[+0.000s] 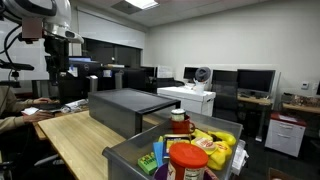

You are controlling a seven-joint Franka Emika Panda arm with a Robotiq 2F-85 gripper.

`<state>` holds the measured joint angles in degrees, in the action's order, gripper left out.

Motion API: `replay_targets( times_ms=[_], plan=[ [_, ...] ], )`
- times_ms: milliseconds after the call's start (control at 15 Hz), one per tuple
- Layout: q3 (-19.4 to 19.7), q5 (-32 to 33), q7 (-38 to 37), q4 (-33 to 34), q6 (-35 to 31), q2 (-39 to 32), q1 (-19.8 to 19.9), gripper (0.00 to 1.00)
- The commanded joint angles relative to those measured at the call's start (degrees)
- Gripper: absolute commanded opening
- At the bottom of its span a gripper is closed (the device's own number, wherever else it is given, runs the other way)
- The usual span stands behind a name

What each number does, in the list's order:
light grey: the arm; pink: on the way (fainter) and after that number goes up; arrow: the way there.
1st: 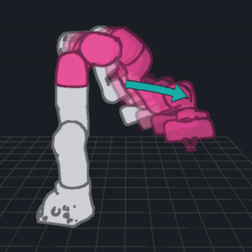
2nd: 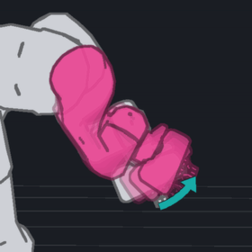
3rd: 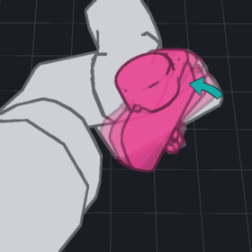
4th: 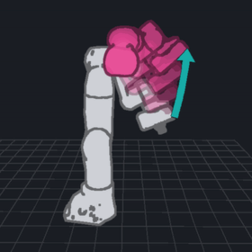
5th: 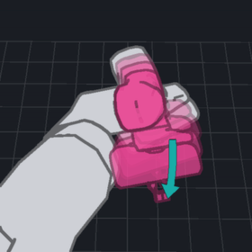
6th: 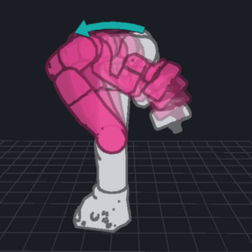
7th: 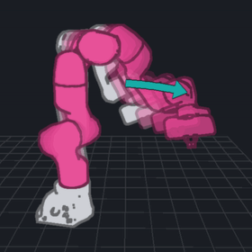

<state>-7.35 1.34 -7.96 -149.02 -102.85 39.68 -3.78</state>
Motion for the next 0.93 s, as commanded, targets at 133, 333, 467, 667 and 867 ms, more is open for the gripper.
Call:
replay_targets(
  times_ms=[133, 333, 467, 667, 867],
  plan=[
    [4.9, 4.6, 3.3, 3.9, 7.3, 6.2, 3.1, 1.0],
    [9.5, 6.1, 6.1, 7.5, 11.0, 8.8, 5.3, 1.0],
    [13.4, 6.8, 8.4, 11.5, 12.8, 8.8, 7.2, 1.0],
    [16.1, 6.5, 10.1, 15.2, 13.0, 7.2, 8.2, 1.0],
    [18.8, 6.0, 11.3, 20.8, 12.8, 3.3, 8.8, 1.0]
  ],
)
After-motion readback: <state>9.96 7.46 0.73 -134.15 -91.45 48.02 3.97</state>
